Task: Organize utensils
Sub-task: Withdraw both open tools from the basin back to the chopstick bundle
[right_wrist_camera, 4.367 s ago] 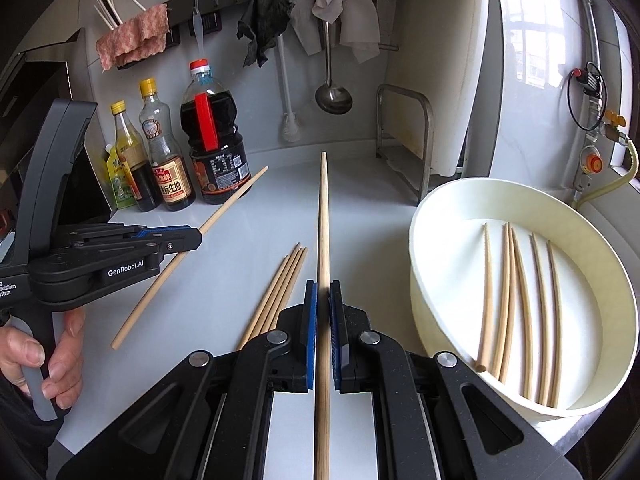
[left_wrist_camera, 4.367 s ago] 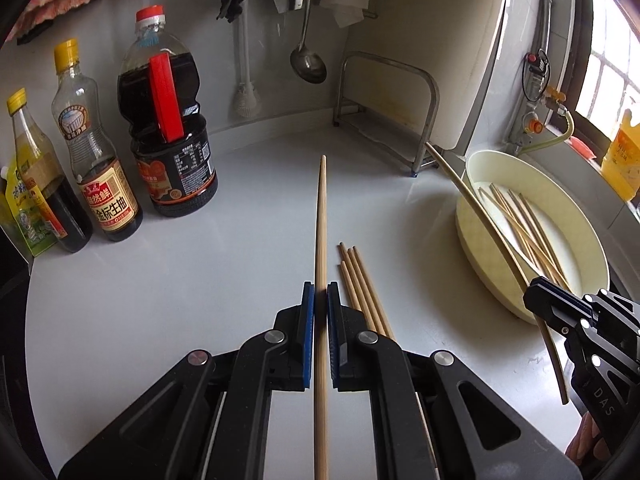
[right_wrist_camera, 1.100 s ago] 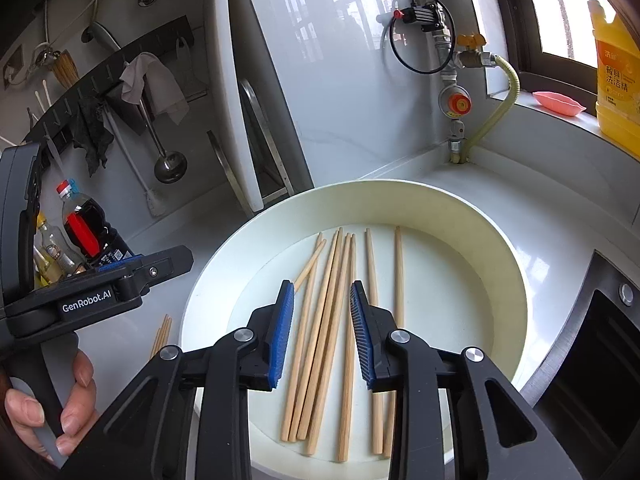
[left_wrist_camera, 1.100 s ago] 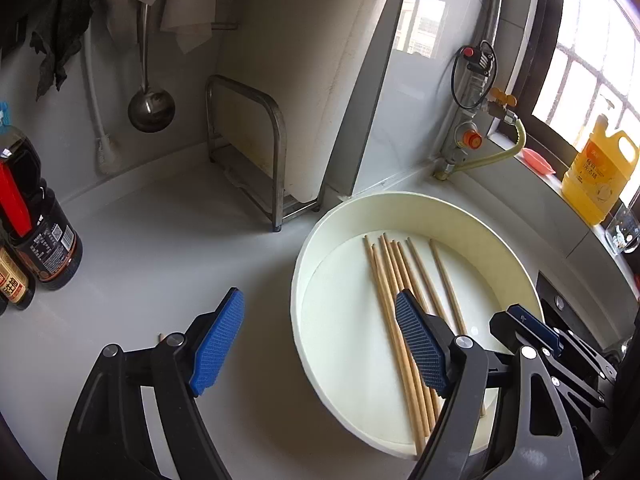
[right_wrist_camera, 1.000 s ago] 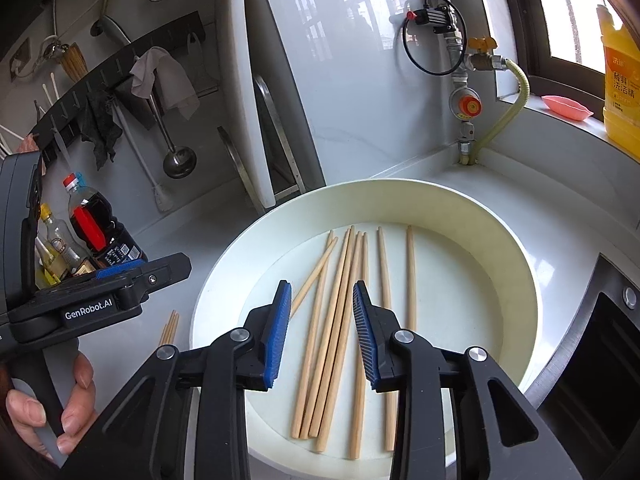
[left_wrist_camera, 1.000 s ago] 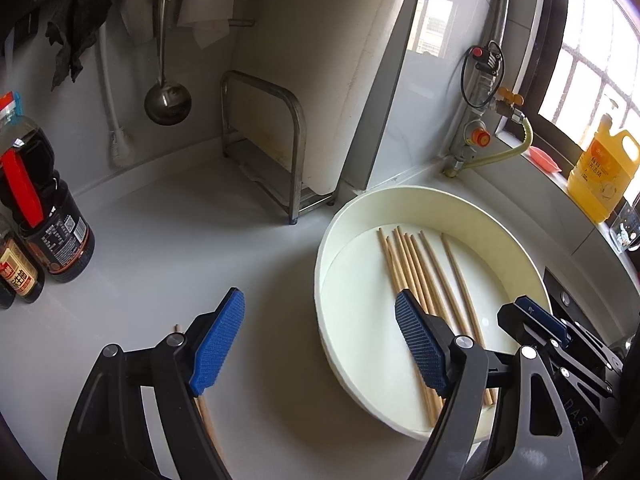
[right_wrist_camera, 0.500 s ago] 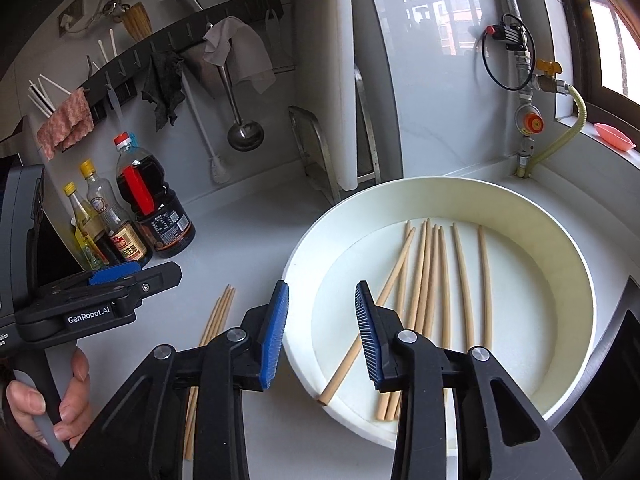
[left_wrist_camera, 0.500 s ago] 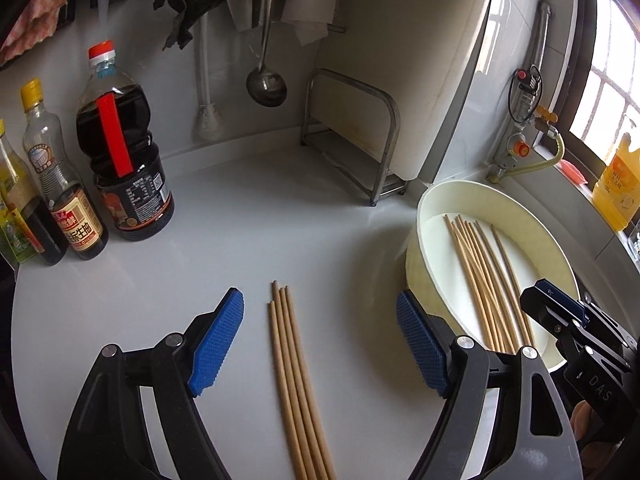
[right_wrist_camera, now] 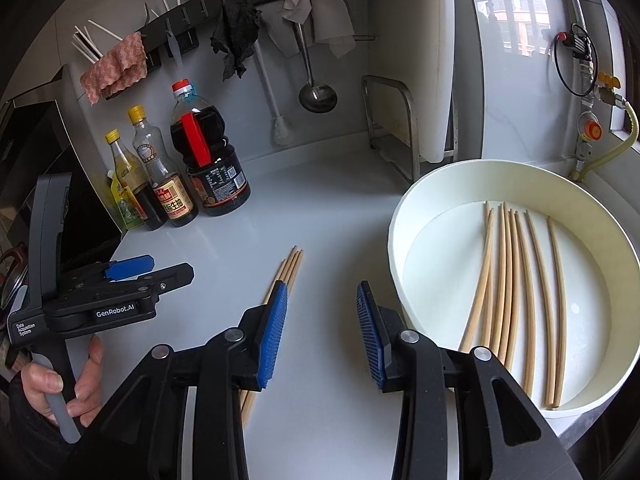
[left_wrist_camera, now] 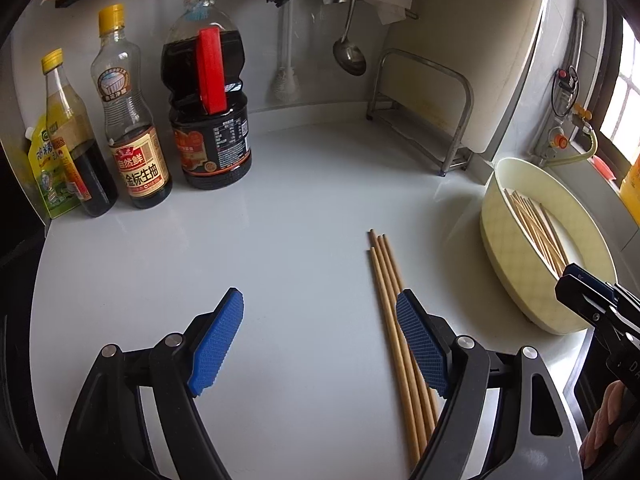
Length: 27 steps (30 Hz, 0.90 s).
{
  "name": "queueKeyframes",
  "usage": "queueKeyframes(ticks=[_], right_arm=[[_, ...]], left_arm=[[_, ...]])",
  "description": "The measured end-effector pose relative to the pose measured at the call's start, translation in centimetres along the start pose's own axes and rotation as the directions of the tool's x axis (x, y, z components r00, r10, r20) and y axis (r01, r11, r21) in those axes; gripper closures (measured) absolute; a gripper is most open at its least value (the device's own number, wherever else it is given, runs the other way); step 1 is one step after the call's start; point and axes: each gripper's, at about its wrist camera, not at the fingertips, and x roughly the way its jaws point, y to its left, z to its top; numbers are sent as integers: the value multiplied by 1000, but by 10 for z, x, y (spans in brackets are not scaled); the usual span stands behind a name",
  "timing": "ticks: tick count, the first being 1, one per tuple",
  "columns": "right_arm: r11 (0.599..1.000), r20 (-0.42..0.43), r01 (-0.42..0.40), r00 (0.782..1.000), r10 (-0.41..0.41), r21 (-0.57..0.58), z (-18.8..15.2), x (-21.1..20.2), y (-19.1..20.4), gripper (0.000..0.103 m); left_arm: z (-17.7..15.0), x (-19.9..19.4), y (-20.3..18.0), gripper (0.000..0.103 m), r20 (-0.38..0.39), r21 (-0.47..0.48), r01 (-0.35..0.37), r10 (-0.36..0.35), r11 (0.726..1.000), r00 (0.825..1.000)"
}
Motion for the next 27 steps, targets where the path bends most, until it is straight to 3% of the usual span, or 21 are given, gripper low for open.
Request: queueKeyframes(ticks=[5,19,27], right_arm=[[1000,-26,-24,999,23,-15,-7,11,11,67],[998,-132,-51,990,47,-32,-35,52,27,67],[998,-133,-40,991,34,-43,-41,57,32,64]], left_arm=[[-5,4,17,24,20,1,-23,23,1000,1000],[-14,8,25,24,47,-6,3,-3,1000,999],[-17,15,26,23,43,-7,-31,32,999,999]])
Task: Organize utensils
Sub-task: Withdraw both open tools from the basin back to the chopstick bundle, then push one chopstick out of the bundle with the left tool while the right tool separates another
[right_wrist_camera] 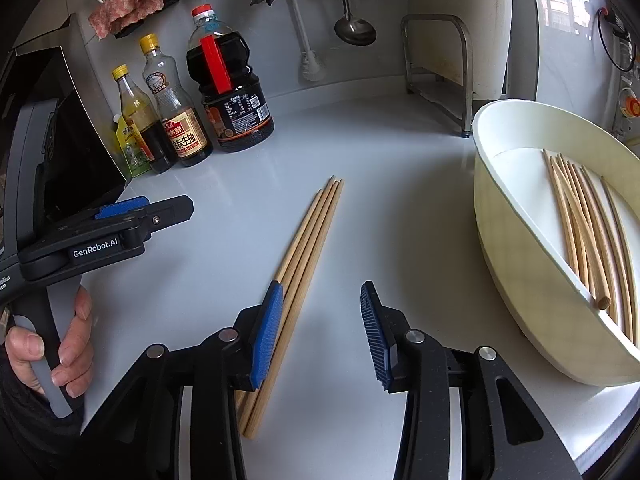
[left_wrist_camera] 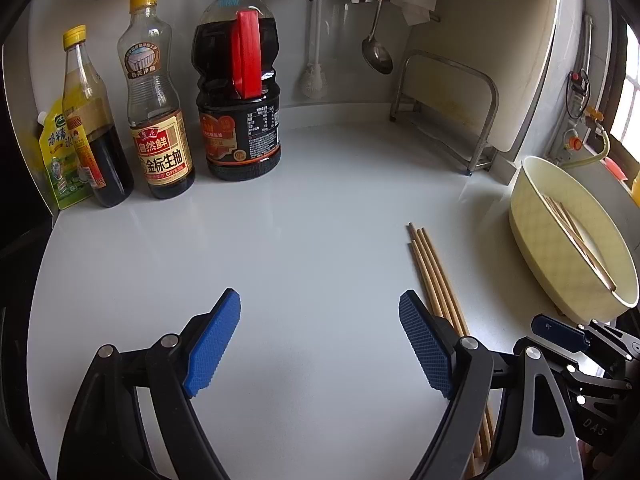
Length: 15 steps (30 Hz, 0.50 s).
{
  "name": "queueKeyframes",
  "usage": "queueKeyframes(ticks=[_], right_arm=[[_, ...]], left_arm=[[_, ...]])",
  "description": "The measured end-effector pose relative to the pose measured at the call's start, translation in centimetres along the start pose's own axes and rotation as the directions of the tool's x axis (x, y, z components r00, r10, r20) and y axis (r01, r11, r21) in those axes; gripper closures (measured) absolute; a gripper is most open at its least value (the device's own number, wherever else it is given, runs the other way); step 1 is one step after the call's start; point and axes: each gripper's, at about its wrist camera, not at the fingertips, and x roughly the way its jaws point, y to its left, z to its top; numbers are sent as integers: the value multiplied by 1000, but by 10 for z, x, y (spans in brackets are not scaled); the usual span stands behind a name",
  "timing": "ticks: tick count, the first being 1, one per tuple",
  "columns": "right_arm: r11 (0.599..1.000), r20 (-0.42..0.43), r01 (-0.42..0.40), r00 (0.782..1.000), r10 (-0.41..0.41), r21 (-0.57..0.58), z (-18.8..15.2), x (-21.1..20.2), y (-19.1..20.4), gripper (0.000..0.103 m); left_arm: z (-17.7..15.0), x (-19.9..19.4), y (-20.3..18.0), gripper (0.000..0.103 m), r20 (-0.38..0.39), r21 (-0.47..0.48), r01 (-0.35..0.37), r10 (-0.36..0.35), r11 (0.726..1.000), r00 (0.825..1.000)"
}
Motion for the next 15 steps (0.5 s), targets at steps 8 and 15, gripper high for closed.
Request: queueKeyframes(ticks=[8,15], right_arm=[[999,5,30,1000,-30,-16,0,5,2,57],[998,-37,51,998,-52,-27,0,19,3,57]], left_arm=[[-3,1,-3,16,9,4,-7,7,1000,1000],[-6,9,-2,11,2,-11,-34,34,999,999]])
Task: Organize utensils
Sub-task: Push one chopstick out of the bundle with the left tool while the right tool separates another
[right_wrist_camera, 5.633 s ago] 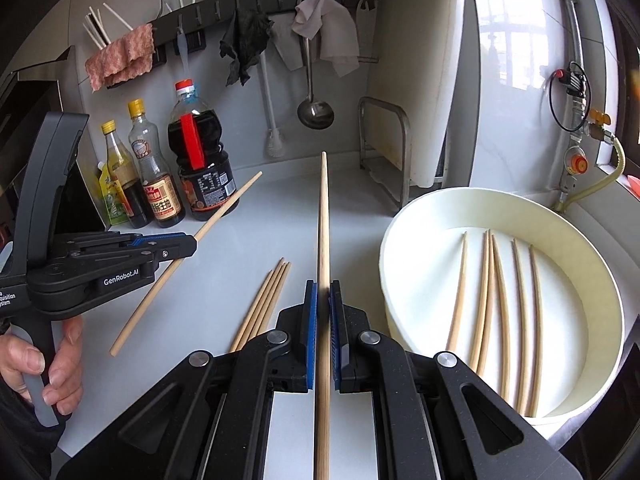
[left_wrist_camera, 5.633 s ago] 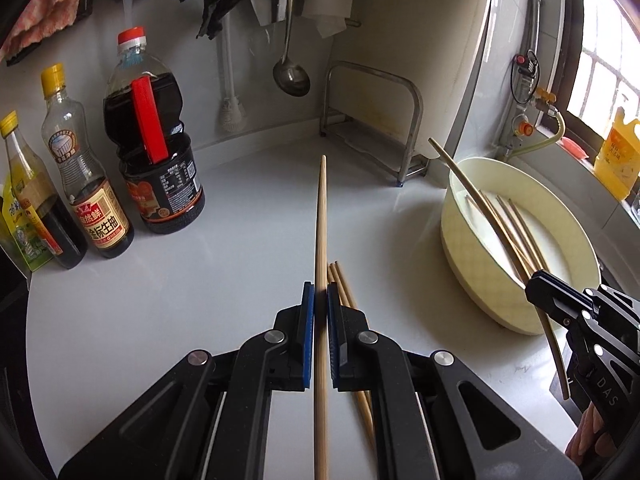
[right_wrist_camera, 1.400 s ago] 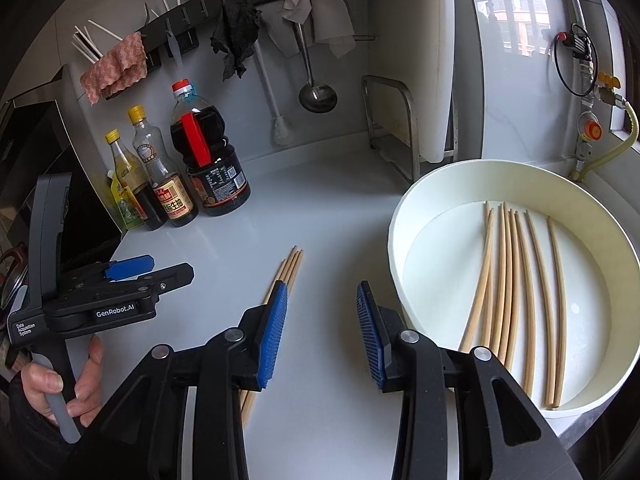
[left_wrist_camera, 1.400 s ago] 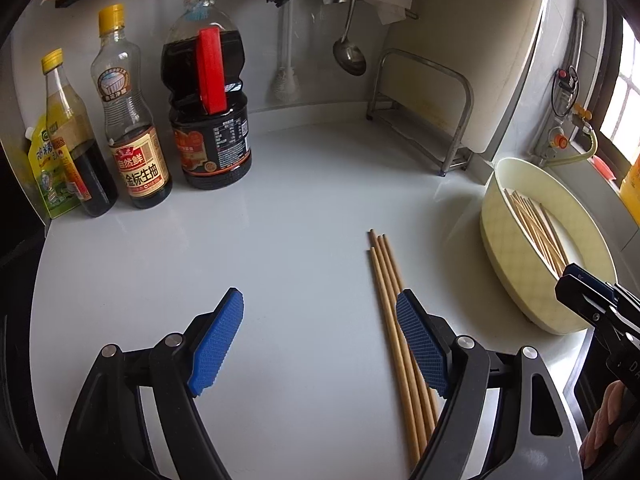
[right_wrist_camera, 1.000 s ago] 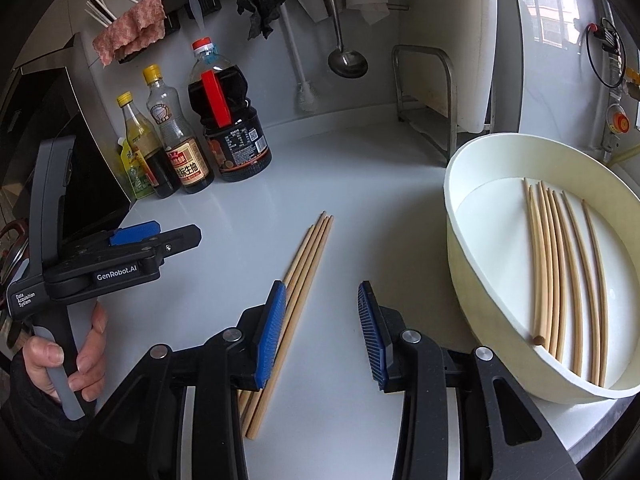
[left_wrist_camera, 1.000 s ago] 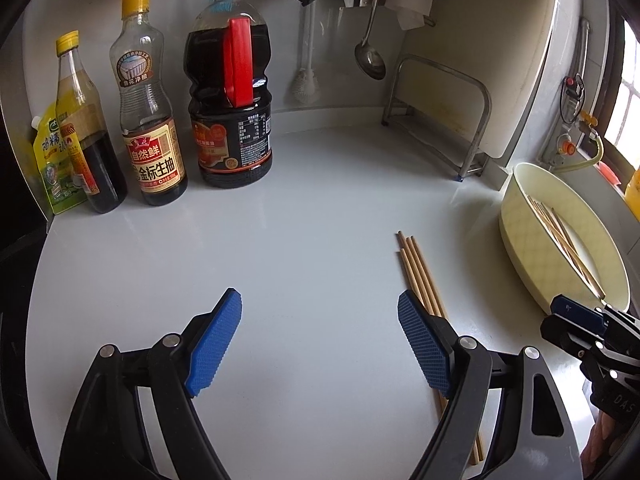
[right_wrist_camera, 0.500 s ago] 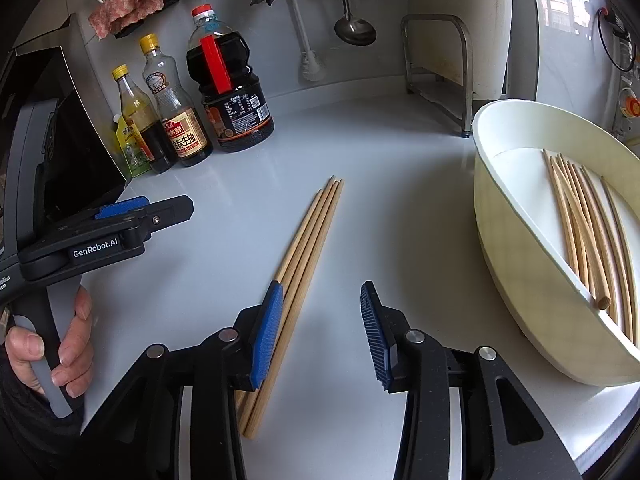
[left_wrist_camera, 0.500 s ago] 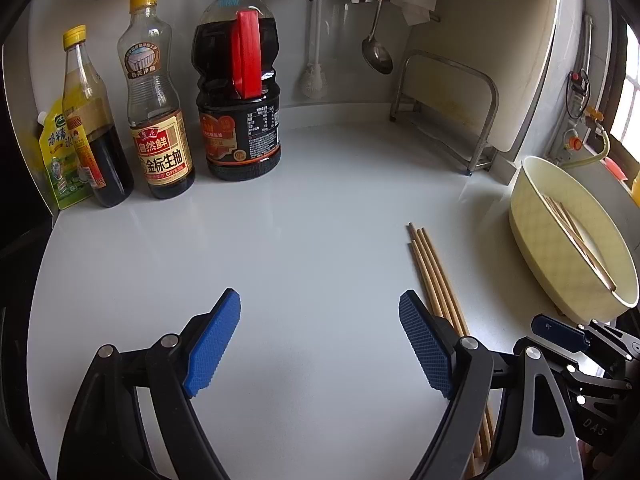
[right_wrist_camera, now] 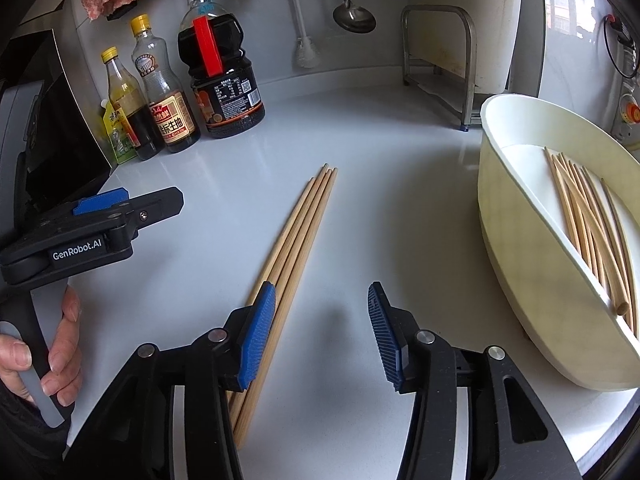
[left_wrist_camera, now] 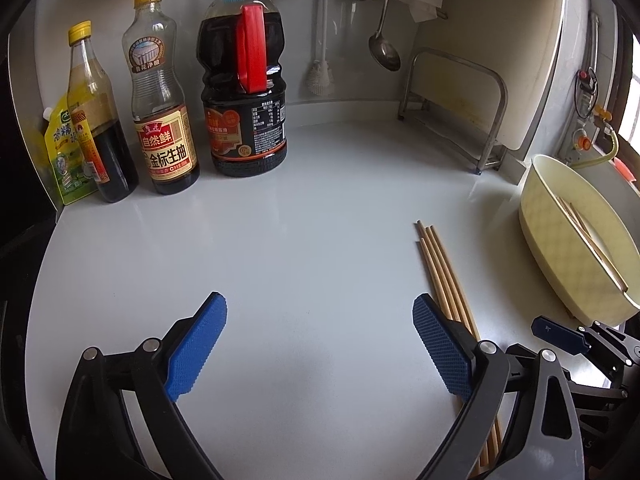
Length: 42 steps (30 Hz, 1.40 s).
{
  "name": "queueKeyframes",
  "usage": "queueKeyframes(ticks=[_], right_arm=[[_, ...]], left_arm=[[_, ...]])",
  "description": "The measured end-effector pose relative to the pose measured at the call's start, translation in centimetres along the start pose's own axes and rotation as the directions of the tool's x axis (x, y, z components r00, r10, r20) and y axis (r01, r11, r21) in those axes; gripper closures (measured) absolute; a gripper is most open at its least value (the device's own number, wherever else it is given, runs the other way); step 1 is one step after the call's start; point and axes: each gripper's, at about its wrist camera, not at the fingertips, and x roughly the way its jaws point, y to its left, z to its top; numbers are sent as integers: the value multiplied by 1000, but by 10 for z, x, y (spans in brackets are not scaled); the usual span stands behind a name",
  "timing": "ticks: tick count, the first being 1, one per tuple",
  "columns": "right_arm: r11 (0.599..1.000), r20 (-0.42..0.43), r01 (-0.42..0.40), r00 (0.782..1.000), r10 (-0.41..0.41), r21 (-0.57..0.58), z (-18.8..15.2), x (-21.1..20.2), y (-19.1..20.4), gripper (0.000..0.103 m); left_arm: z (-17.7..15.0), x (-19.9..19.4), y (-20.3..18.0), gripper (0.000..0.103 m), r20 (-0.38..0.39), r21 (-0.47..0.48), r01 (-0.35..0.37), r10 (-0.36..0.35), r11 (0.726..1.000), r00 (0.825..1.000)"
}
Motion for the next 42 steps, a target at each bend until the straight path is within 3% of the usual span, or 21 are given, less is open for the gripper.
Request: queueKeyframes(ticks=[9,16,30,42], right_arm=[[997,-60,37,997,-41,-70,-6,14,14,57],[985,-82,108,989,-119,-134,-10,17,19,57],[994,-61,94,993,-98,-55,-14,8,-13,57],[993,-49,100,993,-103,-61,-15,5,-26,57]], left_arm=[[-7,9,-10,11,-29,34,-15,16,999,999],[-11,9,-19,10,-36,60,-7,10,998,999],[-23,16,-44,10,-69,148,14,-4,989,998],[-31,29,-60,10,-119,195,63,-40,979,992]])
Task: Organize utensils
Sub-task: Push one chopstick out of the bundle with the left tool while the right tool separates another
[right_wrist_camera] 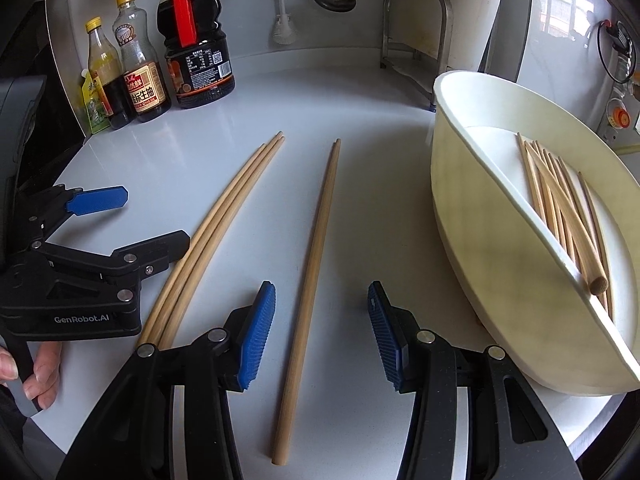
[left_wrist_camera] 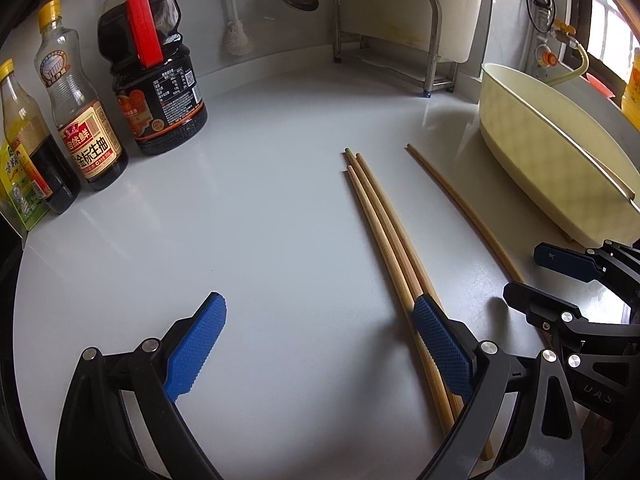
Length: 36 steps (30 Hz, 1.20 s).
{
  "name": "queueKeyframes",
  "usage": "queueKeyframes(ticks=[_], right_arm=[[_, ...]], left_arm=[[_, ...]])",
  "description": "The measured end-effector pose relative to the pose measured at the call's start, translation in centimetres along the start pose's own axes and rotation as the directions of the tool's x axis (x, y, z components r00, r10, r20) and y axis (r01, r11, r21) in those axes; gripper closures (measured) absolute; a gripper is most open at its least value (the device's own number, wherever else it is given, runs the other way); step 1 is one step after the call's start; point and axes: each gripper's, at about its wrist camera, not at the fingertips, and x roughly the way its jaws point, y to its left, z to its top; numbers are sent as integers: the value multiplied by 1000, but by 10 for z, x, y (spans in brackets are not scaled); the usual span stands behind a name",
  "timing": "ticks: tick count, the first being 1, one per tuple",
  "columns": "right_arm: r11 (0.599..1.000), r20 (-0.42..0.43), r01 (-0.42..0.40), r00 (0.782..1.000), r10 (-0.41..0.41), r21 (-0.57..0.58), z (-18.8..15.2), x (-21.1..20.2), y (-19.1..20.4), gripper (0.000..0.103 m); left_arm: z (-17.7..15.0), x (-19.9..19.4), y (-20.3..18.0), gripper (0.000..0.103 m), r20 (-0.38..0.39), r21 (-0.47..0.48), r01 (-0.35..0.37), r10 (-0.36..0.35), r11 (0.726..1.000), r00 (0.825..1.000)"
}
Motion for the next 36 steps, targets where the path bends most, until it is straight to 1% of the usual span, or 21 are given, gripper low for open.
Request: queueKeyframes(ticks=[4,8,14,18,25,28,29,31,34,36], right_arm=[[1000,1,-2,1000,2,-6,-1,-1,-1,57],[1000,1,-3,1000,3,-4,-2,-2,-3,57],[1000,2,2,1000,-2,-11,-2,-3,-1,57],[1000,1,0,1000,0,-11,-2,-3,-1,57],[1000,2,-4,1000,4,-6,-2,-2,-2,57],[1000,1,-8,1000,8,-3,-2,-2,-2,57],[1000,1,-10,1000,10,-1,-2,-2,-3,57],[1000,1,-9,1000,9,-2,-2,-2,-2,57],[1000,1,-5,1000,5,-5,-2,-2,-2,57],[1000,0,-5,1000,5,-5,-2,-2,-2,57]], left_arm=[[-1,-1,-2,9,3,6,-10,10,1000,1000],[-1,-1,-1,5,-1,4,-28,28,1000,1000],[-4,-5,-3,5,-7,12,-60,60,998,998],[-5,-7,0,5,-12,10,-66,66,998,998],[-4,-7,9,6,-34,-17,-46,45,999,998],[-4,-13,10,6,-19,-42,-1,1,999,1000],[-4,-15,9,6,-12,-39,2,-3,999,1000],[-5,-16,3,6,-9,-15,-8,8,1000,1000],[-8,-12,-4,6,-30,13,-22,22,1000,999],[-9,-10,-6,5,-30,18,-29,30,999,999]])
